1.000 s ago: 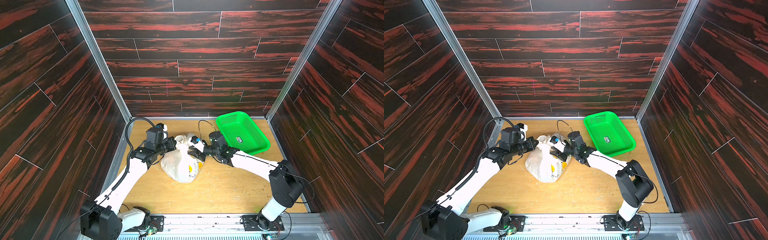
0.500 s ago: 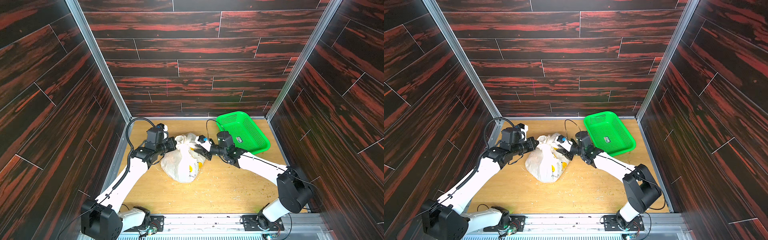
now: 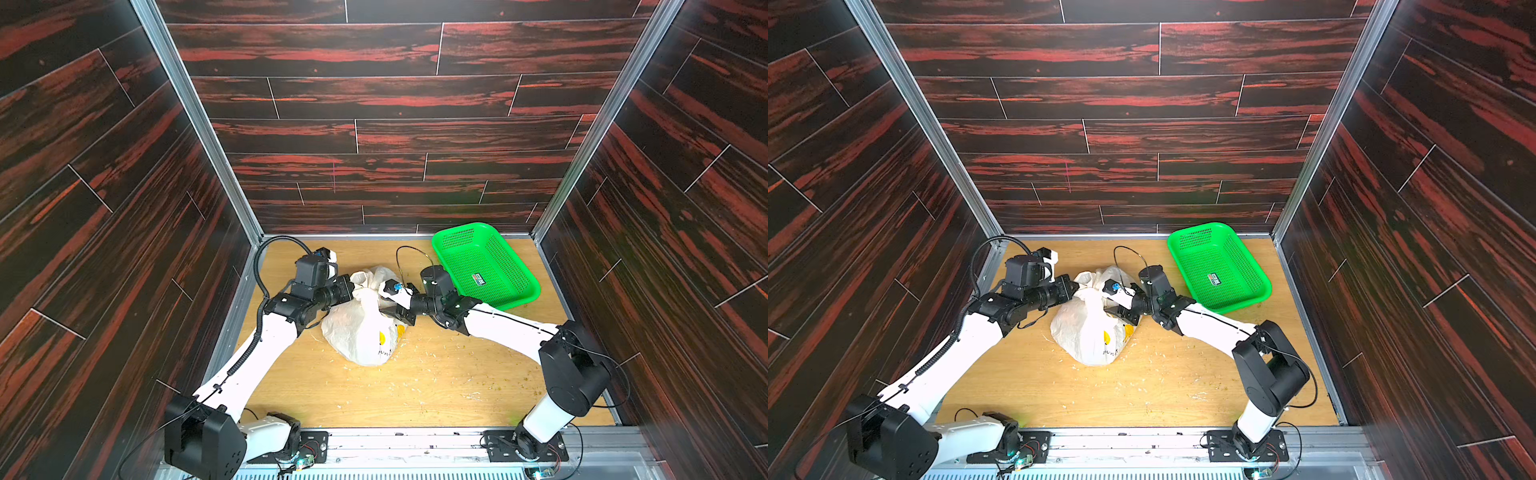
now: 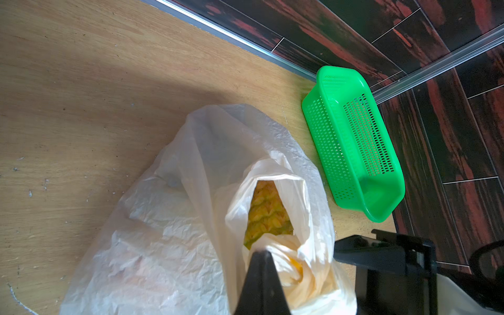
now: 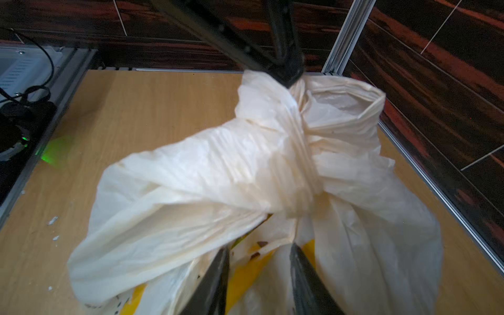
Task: Place the pineapple into a plastic bag & tie a knot
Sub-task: Cross the plastic bag at the center of the board.
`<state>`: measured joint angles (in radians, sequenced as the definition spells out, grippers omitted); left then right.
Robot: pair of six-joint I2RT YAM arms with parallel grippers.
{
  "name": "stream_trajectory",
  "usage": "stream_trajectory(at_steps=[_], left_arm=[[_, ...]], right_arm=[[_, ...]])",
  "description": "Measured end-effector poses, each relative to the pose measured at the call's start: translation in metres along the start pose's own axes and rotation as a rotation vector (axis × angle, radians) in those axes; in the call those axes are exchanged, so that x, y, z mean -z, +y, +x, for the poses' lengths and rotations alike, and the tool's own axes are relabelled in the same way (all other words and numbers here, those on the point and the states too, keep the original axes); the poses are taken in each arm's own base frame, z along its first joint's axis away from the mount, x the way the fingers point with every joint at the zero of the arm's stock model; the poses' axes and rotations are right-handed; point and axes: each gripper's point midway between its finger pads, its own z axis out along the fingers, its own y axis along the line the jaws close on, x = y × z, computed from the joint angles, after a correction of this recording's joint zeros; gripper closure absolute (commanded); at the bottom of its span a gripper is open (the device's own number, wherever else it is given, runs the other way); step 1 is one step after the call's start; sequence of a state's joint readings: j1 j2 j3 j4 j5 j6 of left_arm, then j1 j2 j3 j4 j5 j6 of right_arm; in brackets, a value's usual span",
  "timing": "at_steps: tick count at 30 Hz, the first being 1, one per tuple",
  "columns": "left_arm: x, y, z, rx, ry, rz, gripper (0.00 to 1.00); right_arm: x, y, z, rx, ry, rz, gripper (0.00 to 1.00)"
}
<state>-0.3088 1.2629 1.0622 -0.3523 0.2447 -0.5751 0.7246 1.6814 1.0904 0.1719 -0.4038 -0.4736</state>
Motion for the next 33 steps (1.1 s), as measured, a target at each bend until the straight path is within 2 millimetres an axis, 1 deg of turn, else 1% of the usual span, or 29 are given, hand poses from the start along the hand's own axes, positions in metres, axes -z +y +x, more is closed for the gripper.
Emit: stream_trajectory(at_steps=[3,9,13,17,21,28,33], left_arm=[[0.000,0.000,0.000,0.000,0.001,0.000,1.00],[0.000,0.000,0.000,0.000,0.002,0.002,1.00],[-0.002,0.001,0.001,0.001,0.007,0.001,1.00],[-0.003,0.001,0.002,0.003,0.012,0.000,1.00],[-0.003,0.001,0.002,0.003,0.012,0.000,1.00],[-0.004,0.001,0.003,0.004,0.014,0.002,1.00],[-0.004,0.001,0.002,0.004,0.014,0.003,1.00]], right_arm=[[0.001,0.001,0.001,0.005,0.003,-0.001,0.58],[0.010,0.009,0.006,0.005,0.019,-0.009,0.55],[0.010,0.012,0.007,0.003,0.026,-0.016,0.55],[0.005,0.017,0.006,0.006,0.023,-0.033,0.55],[-0.004,0.018,0.007,0.005,0.028,-0.047,0.55],[-0.013,0.015,0.011,0.005,0.034,-0.043,0.56],[-0.018,0.010,0.005,0.012,0.019,-0.029,0.57]])
